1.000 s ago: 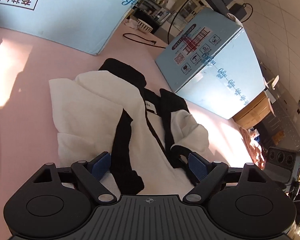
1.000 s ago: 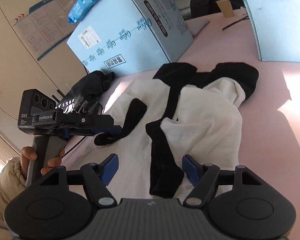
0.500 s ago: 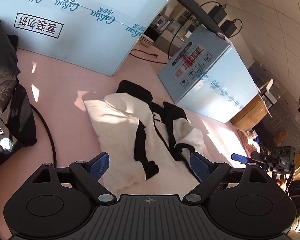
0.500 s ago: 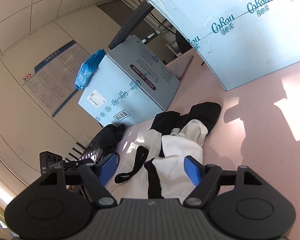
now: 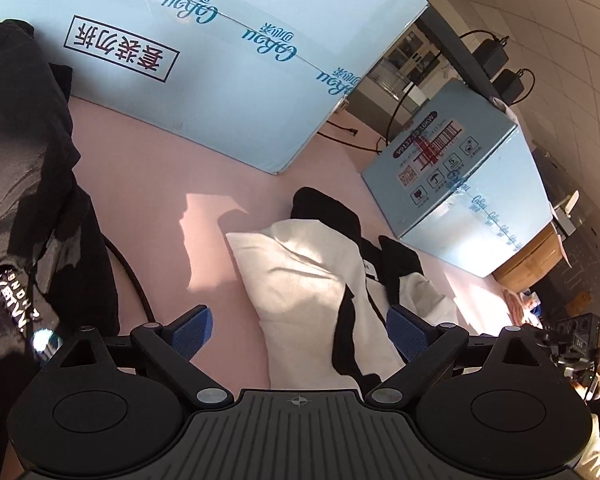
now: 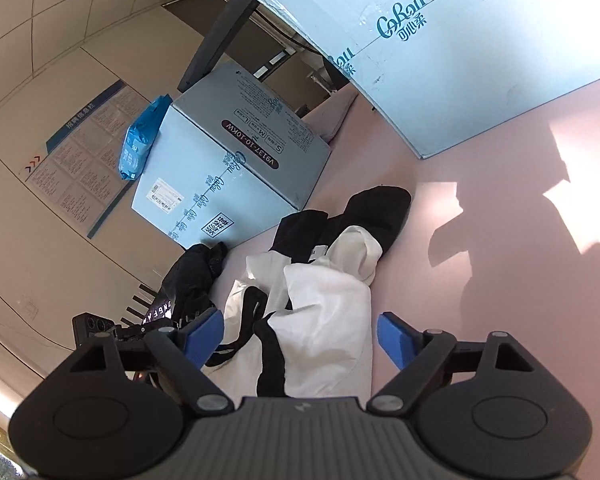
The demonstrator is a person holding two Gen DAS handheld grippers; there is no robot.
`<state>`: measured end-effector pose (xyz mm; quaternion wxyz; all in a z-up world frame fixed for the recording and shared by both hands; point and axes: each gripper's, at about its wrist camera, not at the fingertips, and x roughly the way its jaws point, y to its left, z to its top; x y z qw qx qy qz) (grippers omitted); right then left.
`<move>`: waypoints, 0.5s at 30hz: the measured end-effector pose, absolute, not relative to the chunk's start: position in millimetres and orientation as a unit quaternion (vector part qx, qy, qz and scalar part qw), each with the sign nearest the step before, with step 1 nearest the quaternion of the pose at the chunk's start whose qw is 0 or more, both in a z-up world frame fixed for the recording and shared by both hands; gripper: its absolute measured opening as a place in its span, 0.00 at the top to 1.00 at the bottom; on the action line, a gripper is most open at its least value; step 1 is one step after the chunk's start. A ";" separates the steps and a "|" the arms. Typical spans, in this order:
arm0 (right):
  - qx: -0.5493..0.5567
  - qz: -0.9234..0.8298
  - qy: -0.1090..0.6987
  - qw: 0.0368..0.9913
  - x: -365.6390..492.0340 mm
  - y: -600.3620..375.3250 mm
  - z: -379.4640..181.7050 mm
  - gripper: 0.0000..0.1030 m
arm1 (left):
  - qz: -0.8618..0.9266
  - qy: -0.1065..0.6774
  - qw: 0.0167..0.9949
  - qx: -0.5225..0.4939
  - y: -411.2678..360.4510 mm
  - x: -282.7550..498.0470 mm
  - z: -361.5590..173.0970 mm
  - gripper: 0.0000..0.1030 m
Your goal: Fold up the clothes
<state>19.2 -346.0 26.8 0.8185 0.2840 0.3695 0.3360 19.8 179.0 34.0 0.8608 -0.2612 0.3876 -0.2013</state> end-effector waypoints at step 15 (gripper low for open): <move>0.307 0.347 0.421 0.780 122.8 -320.1 -8.3 0.19 | -0.247 0.416 0.828 -0.283 179.8 97.7 5.5 0.01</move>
